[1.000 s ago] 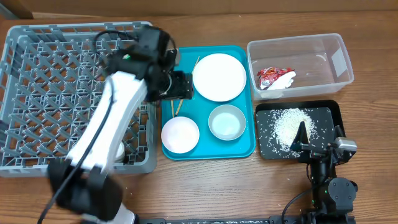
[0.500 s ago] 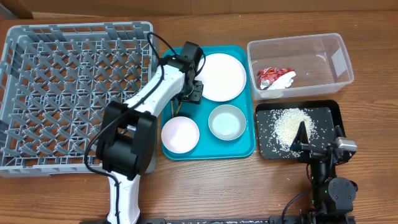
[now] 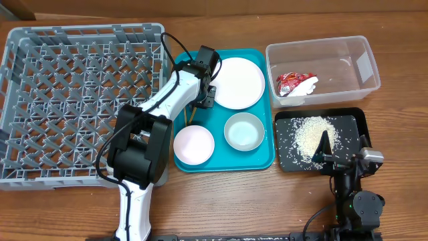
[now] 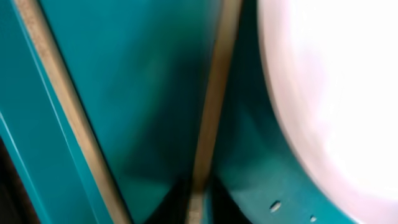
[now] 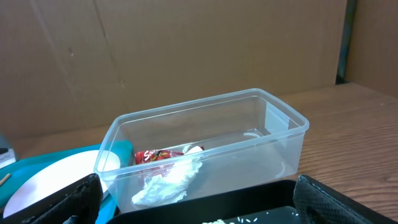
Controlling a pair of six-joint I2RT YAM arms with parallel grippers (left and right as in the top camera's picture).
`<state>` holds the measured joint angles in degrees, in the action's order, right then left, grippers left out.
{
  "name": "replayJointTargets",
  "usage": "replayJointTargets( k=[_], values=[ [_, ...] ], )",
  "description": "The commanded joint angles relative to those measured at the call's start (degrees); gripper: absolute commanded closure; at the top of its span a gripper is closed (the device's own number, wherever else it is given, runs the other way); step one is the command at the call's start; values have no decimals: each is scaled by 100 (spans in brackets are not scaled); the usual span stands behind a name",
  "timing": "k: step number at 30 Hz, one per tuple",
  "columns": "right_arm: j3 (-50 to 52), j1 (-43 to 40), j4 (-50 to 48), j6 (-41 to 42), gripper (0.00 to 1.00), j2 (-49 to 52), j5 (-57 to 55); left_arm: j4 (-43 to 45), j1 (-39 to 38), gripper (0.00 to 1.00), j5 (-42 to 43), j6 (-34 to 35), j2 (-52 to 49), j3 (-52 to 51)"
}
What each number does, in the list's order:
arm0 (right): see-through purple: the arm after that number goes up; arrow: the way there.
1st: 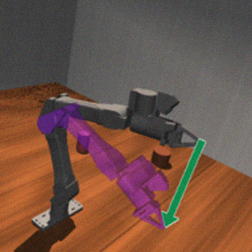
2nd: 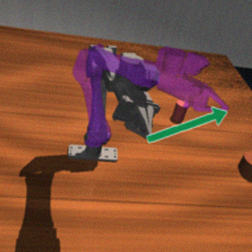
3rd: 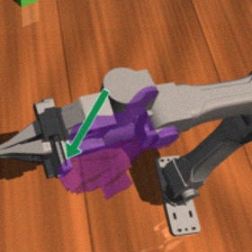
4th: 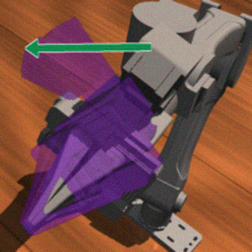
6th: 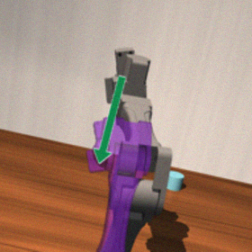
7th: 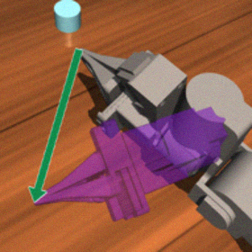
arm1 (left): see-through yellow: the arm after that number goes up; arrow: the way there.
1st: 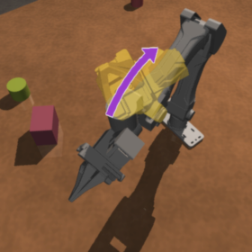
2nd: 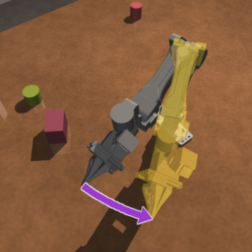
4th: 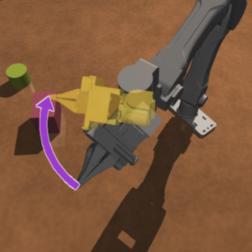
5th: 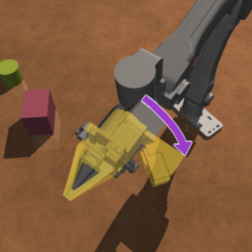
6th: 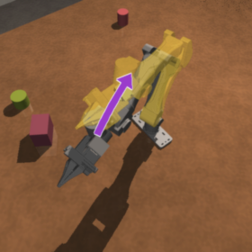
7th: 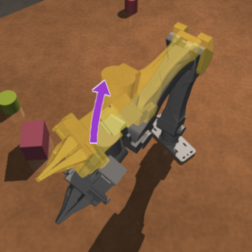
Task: Sort waste into correct bins and load items into the dishwasher
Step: 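Reach the left gripper to the chopsticks on the teal tray, then grasp the wooden chopsticks with the left gripper and place them in the rack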
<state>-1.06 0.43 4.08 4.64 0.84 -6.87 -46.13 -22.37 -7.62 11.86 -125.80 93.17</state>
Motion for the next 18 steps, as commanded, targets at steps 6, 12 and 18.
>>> replayJointTargets(
  k=[6, 12, 18],
  values=[
    [61, -17, -33, -20, 0, -68, -55, -487, 138, 96, -48, 389, -81, 348],
    [61, -17, -33, -20, 0, -68, -55, -1456, 511, 96, 319, 835, 470, 1370],
    [61, -17, -33, -20, 0, -68, -55, -2212, 879, 96, 562, 833, 1322, 1596]
  ],
)
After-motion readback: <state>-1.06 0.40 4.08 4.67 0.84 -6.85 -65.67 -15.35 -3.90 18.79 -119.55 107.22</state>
